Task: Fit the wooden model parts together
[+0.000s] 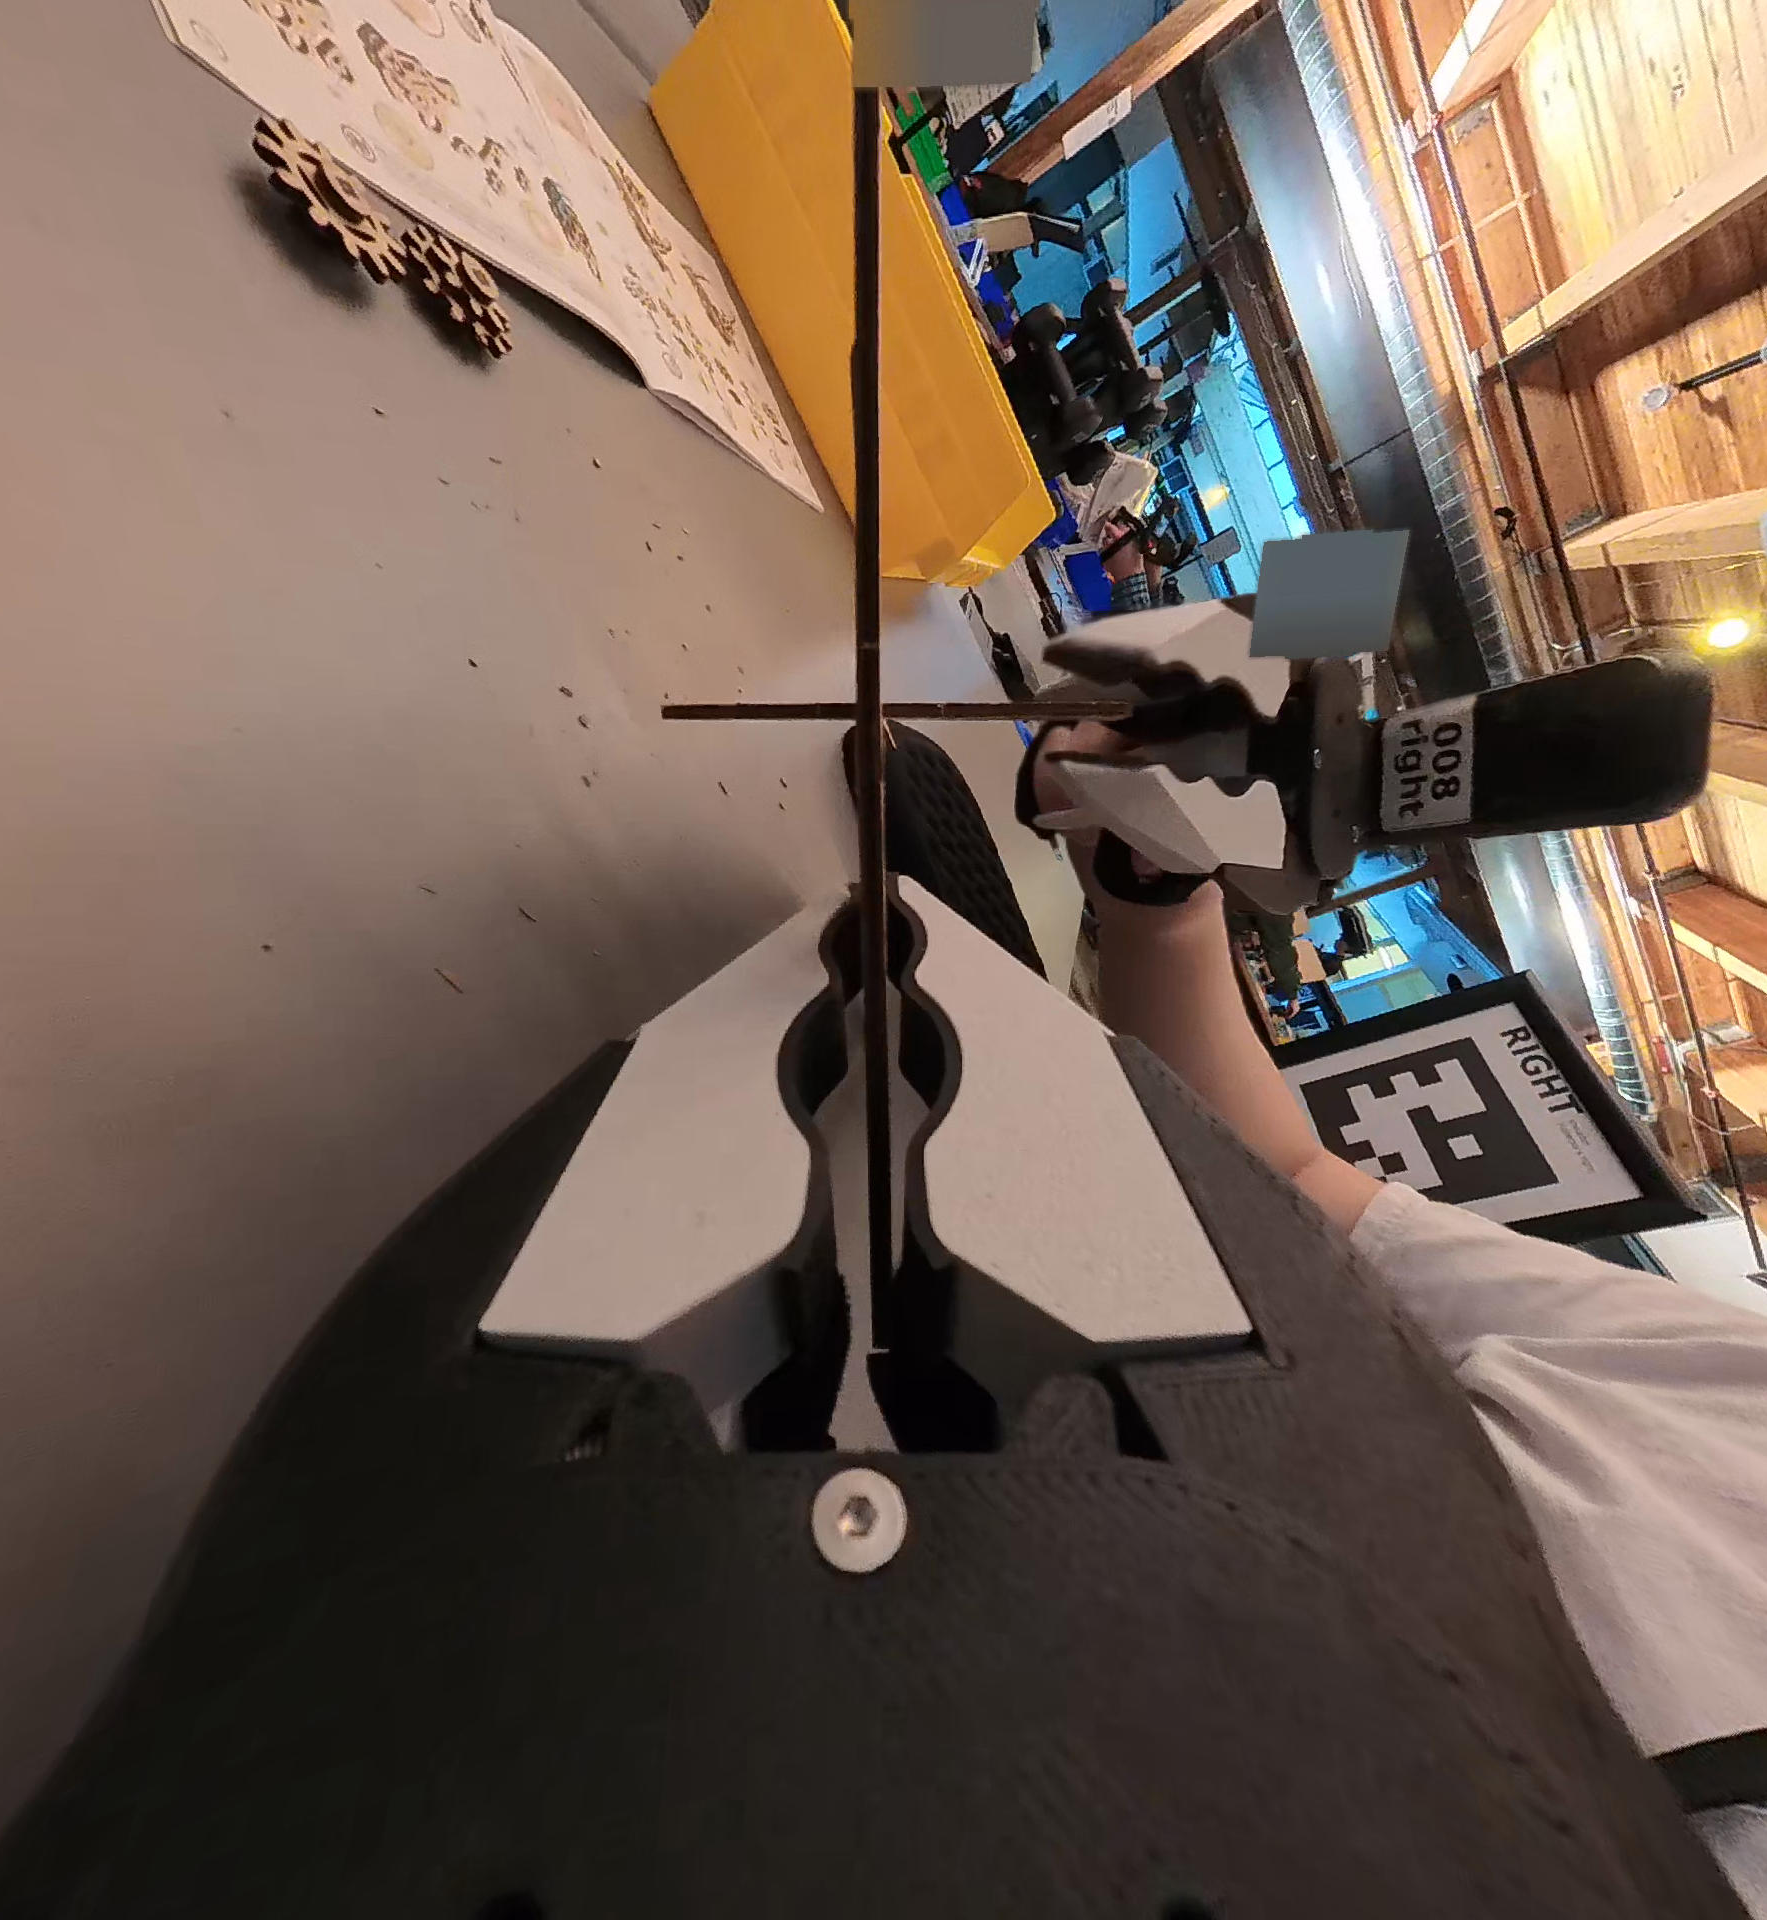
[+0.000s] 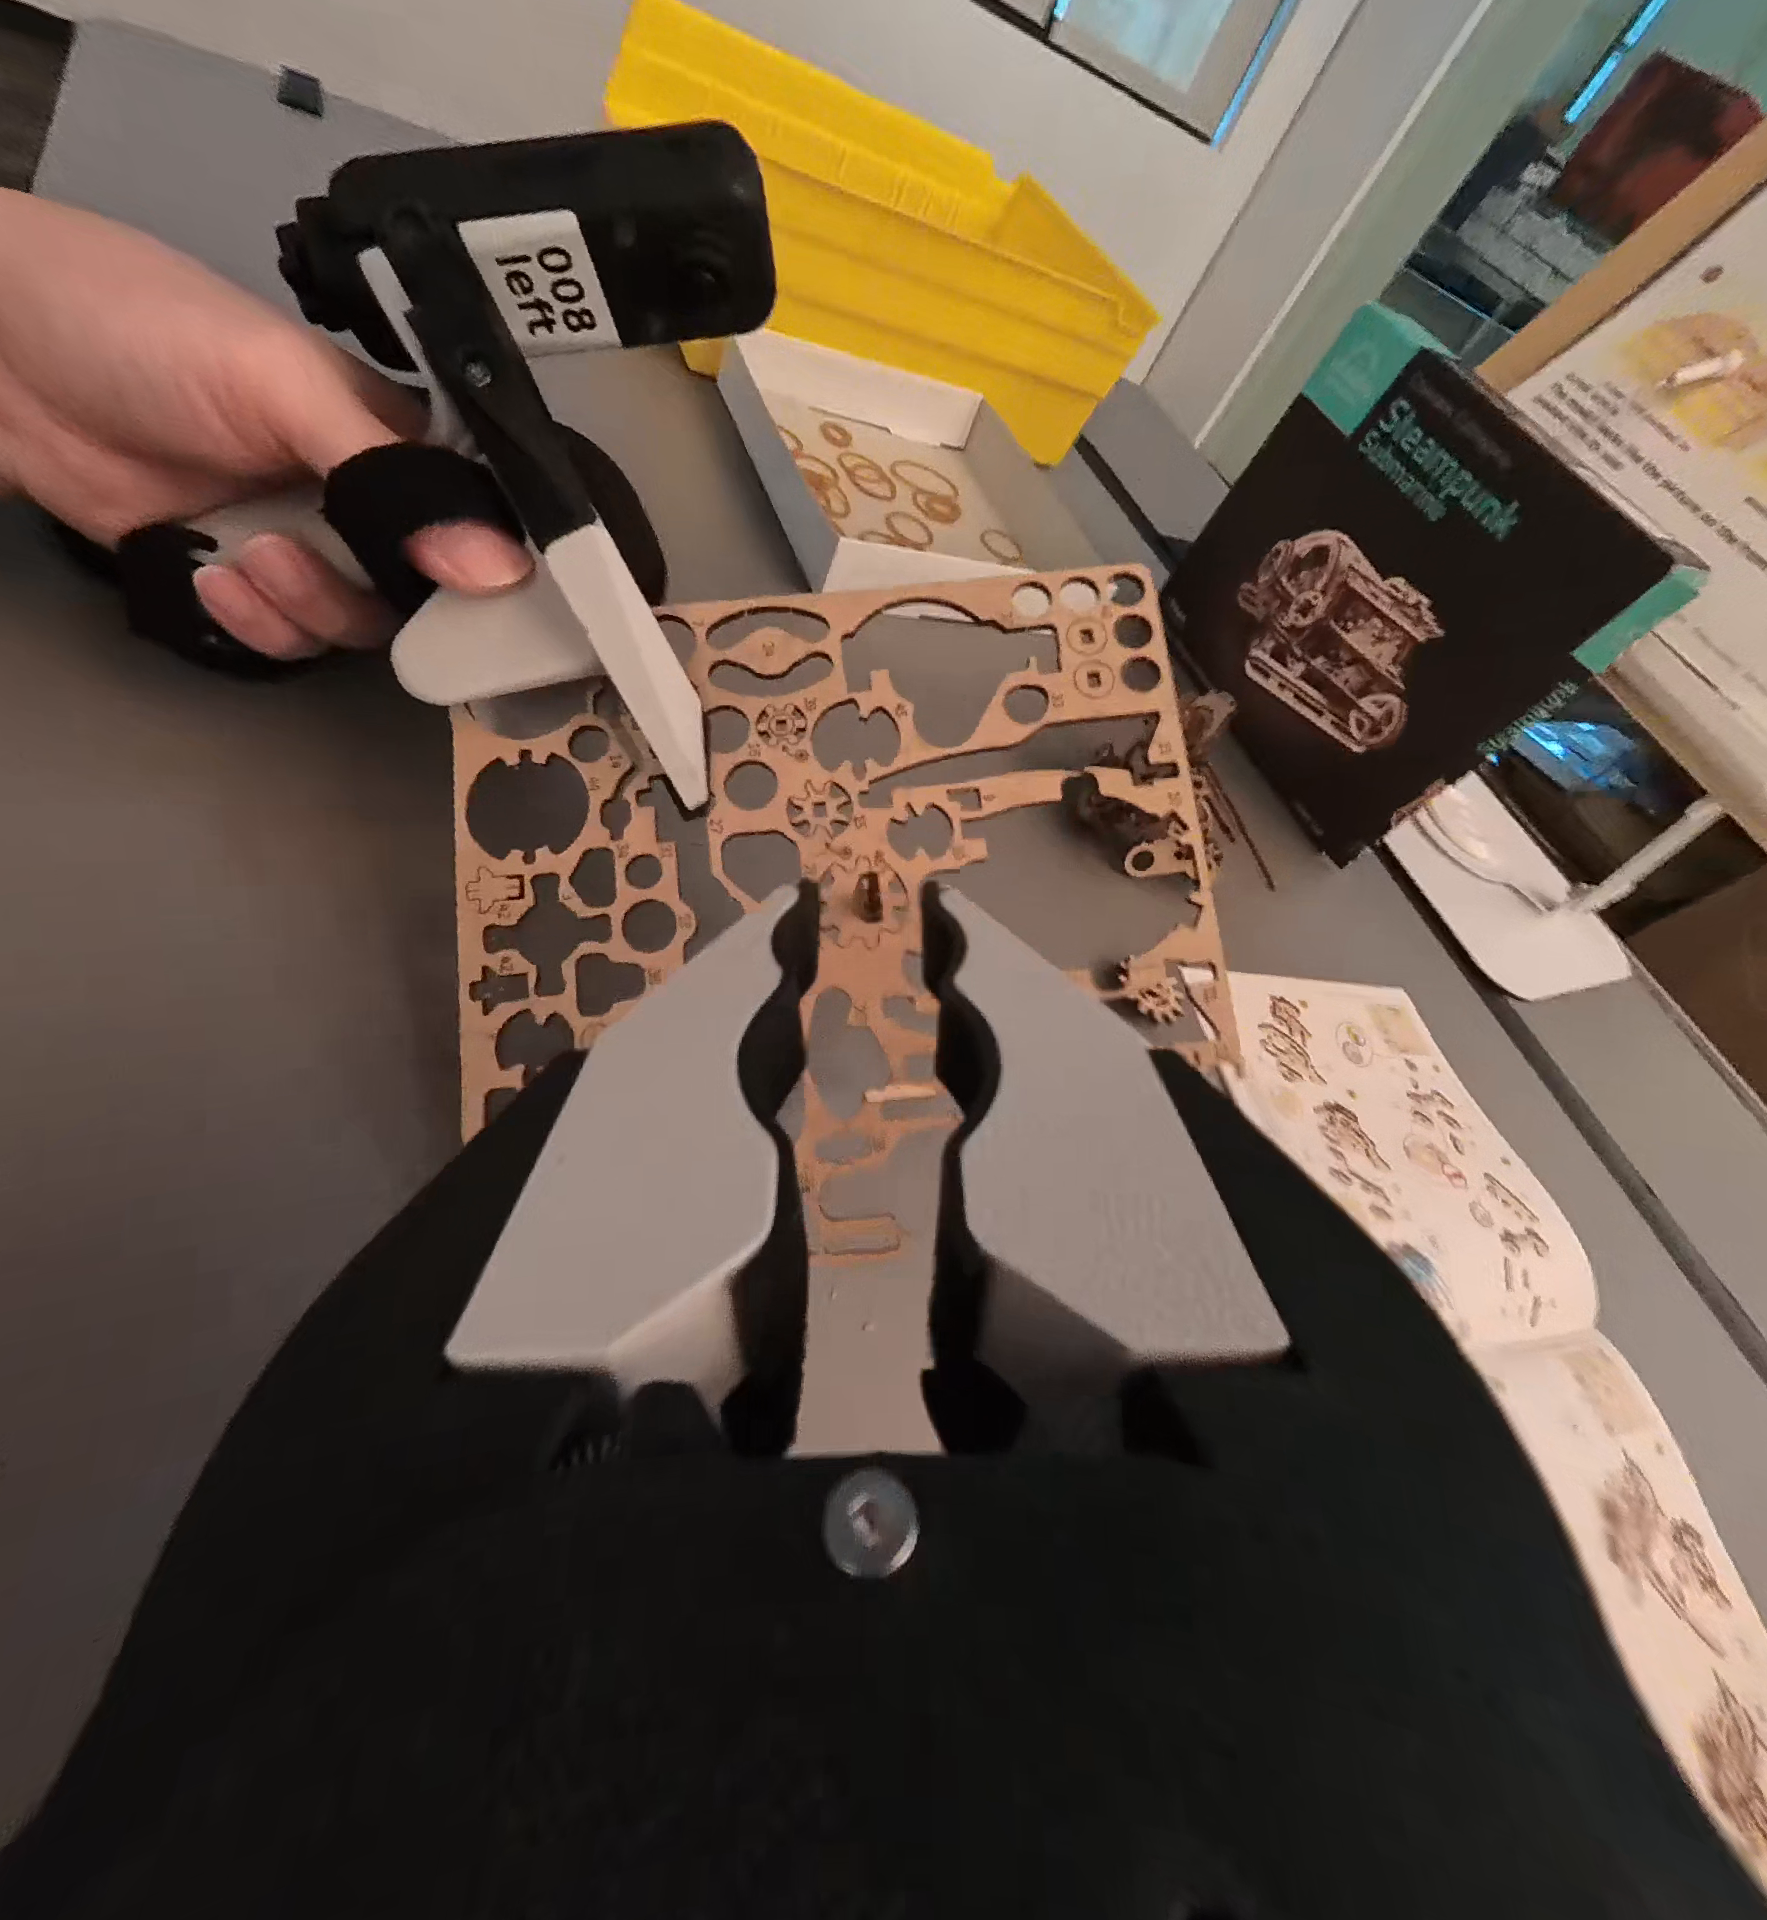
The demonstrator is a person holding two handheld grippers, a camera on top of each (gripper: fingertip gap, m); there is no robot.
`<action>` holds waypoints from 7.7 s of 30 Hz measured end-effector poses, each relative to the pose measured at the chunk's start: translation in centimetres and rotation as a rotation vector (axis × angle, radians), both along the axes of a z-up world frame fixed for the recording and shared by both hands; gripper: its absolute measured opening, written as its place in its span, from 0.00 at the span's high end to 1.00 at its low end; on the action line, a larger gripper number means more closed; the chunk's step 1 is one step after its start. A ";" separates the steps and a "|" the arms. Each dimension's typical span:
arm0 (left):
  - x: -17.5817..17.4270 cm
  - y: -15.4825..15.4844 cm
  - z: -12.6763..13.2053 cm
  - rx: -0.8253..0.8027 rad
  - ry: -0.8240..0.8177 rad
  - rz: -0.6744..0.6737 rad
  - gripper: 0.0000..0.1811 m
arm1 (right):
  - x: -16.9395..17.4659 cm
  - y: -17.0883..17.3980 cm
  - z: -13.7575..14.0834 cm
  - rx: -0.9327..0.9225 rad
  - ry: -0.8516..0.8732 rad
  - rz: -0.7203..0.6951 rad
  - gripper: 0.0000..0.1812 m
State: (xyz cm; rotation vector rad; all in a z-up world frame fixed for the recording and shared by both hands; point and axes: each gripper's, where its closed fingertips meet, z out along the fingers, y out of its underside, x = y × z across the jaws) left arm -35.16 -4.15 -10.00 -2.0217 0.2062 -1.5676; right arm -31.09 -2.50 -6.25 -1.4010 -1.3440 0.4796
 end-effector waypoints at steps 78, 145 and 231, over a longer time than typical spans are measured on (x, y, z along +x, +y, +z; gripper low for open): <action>1.1 1.8 0.2 0.232 0.204 -0.477 0.99 | -2.8 -0.3 0.5 0.088 -0.026 0.348 0.98; -0.3 3.6 -0.8 0.068 0.204 -0.347 0.99 | -0.8 0.6 1.8 0.109 -0.015 0.182 0.99; -4.5 1.3 0.1 0.115 0.250 -0.527 1.00 | 21.7 10.6 12.0 0.683 0.115 -0.750 0.99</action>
